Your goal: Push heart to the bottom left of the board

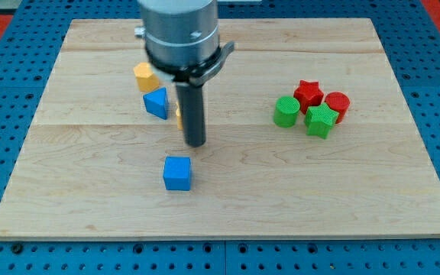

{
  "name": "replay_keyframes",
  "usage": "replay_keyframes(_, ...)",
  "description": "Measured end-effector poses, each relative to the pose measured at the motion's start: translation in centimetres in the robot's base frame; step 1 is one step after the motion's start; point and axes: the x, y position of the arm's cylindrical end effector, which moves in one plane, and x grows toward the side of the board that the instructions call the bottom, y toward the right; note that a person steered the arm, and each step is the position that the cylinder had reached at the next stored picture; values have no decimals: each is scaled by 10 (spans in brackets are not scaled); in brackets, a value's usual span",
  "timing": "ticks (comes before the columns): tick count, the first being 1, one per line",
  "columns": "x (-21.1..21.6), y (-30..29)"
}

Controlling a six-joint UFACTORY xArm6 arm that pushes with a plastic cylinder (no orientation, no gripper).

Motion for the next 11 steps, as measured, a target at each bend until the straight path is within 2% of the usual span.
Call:
replay_keyframes(1, -28, 62)
replay_keyframes(2, -47, -26)
replay_keyframes(3, -44, -69)
replay_keyframes(4, -25, -91)
replay_keyframes(5, 0, -74)
replay_keyframes(6, 6, -103)
replay_keyframes(8, 38, -106)
replay_keyframes(9, 62, -175)
replay_keyframes(10, 61, -222)
replay_keyframes(11, 80, -218)
